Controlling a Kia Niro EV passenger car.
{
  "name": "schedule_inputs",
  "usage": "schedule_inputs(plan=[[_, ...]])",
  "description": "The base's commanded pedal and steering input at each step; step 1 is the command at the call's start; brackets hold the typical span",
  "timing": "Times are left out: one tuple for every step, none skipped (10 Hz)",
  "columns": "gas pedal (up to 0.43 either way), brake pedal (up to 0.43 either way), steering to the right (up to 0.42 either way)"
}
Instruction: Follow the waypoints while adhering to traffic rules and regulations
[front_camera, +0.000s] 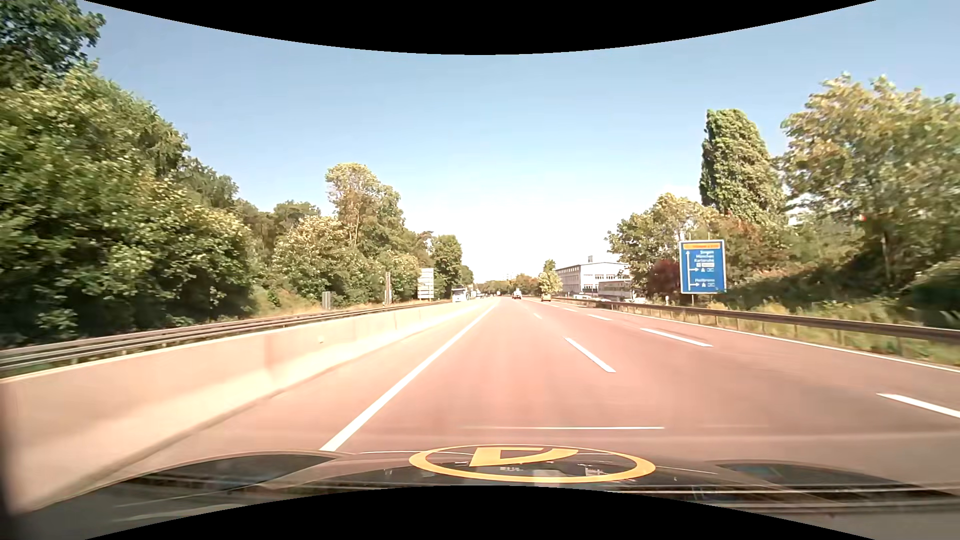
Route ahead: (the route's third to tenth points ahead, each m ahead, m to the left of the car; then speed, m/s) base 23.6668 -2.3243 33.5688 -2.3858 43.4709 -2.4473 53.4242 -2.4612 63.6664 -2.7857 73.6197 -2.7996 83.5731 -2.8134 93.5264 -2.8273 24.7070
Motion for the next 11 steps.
schedule_inputs(plan=[[0.197, 0.000, 0.001], [0.197, 0.000, 0.001], [0.197, 0.000, 0.001], [0.197, 0.000, 0.001], [0.197, 0.000, 0.001], [0.197, 0.000, 0.001], [0.169, 0.000, 0.001], [0.157, 0.000, 0.001], [0.157, 0.000, 0.001], [0.157, 0.000, 0.001], [0.157, 0.000, 0.001]])
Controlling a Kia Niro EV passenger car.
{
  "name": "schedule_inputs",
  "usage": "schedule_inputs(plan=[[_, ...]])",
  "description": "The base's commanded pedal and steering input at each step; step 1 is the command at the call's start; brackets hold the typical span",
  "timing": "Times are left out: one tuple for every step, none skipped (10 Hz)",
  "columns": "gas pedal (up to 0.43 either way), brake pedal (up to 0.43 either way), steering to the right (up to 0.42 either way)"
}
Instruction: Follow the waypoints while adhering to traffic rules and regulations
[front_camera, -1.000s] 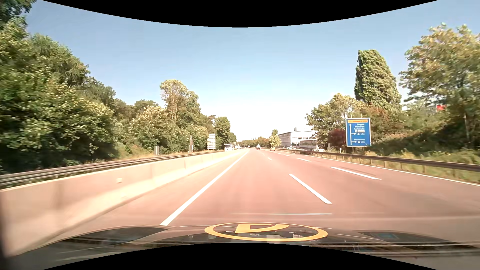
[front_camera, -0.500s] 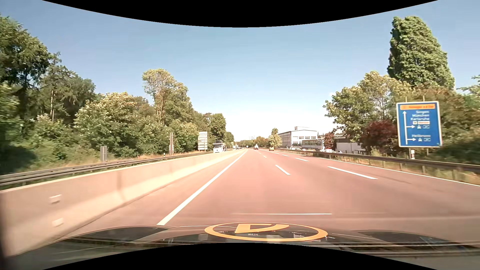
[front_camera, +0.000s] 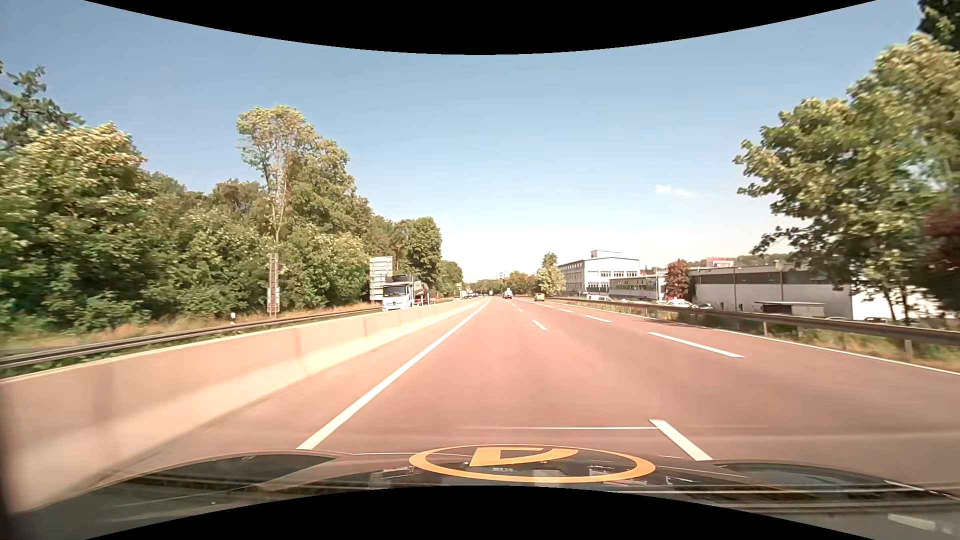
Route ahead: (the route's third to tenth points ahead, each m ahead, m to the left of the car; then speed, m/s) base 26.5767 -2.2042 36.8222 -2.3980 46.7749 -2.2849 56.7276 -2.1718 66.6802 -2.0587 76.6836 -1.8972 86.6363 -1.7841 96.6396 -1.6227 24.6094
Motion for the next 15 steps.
schedule_inputs(plan=[[0.157, 0.000, 0.001], [0.150, 0.000, 0.001], [0.150, 0.000, 0.001], [0.150, 0.000, 0.001], [0.150, 0.000, 0.001], [0.150, 0.000, 0.001], [0.150, 0.000, 0.001], [0.150, 0.000, 0.000], [0.138, 0.000, 0.000], [0.130, 0.000, 0.000], [0.130, 0.000, 0.000], [0.130, 0.000, -0.001], [0.130, 0.000, -0.001], [0.118, 0.000, -0.001], [0.079, 0.000, -0.001]])
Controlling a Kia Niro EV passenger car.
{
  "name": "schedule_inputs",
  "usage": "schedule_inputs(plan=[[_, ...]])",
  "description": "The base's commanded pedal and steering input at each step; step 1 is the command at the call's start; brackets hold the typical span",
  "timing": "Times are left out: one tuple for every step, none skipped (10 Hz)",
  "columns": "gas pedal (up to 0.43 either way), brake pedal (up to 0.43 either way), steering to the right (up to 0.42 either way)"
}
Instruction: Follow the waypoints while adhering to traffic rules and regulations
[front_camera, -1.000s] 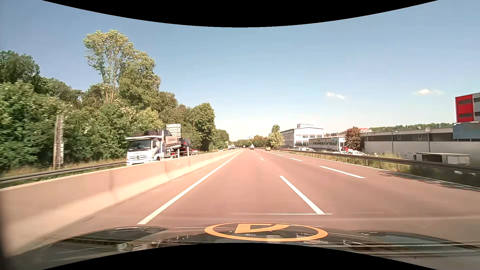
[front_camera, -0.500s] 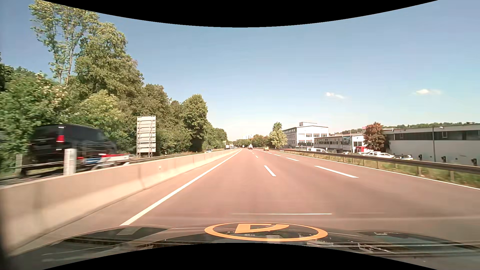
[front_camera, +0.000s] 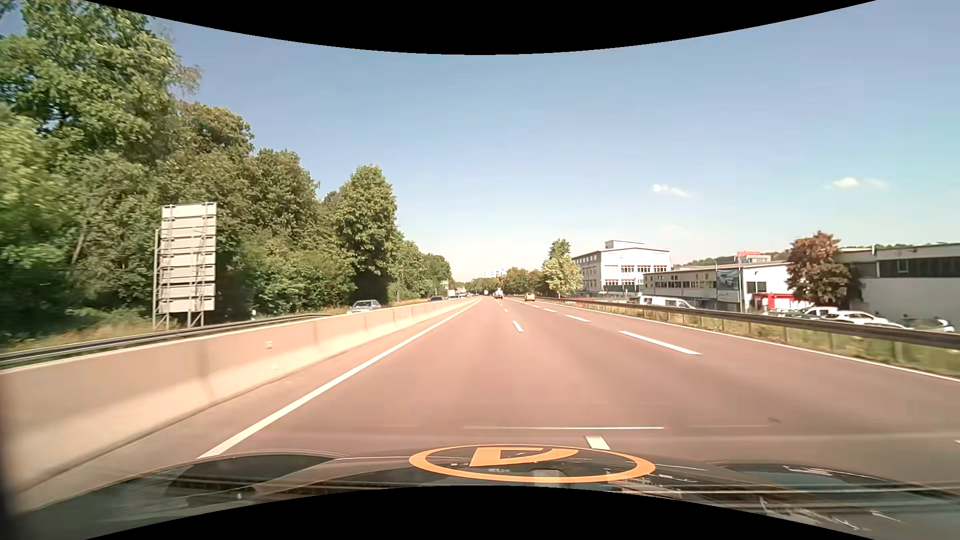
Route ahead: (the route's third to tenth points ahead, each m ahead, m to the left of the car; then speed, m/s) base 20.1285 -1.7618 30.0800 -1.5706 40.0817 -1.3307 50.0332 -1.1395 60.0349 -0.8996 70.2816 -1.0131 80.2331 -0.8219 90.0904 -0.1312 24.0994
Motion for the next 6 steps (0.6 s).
schedule_inputs(plan=[[0.067, 0.000, -0.001], [0.067, 0.000, -0.002], [0.059, 0.000, -0.002], [0.000, 0.000, -0.002], [0.000, 0.000, -0.002], [0.000, 0.000, -0.002]])
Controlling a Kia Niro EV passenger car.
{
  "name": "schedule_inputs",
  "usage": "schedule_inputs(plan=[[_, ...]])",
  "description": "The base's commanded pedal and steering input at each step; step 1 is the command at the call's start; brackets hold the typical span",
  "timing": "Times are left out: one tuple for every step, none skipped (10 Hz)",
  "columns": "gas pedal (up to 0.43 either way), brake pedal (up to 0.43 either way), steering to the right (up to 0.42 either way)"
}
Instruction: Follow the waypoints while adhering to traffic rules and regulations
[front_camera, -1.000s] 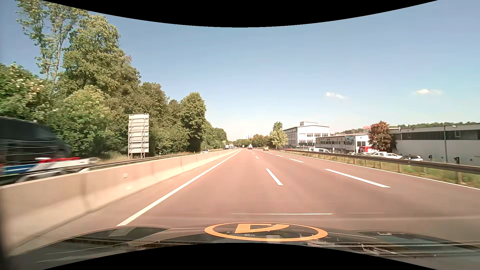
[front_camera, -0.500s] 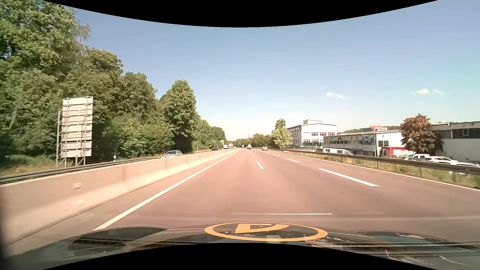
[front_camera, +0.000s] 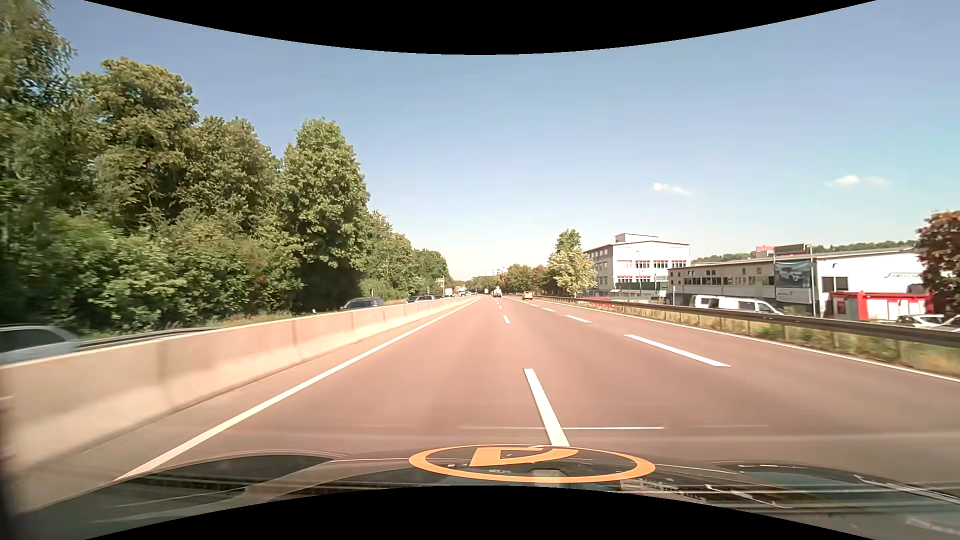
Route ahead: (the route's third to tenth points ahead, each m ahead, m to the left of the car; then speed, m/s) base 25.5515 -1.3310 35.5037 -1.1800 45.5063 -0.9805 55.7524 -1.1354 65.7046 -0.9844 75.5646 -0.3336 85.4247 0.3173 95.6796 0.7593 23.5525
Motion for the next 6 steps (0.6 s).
schedule_inputs(plan=[[0.047, 0.000, -0.002], [0.087, 0.000, -0.002], [0.087, 0.000, -0.002], [0.087, 0.000, -0.002], [0.087, 0.000, -0.002], [0.087, 0.000, -0.002]])
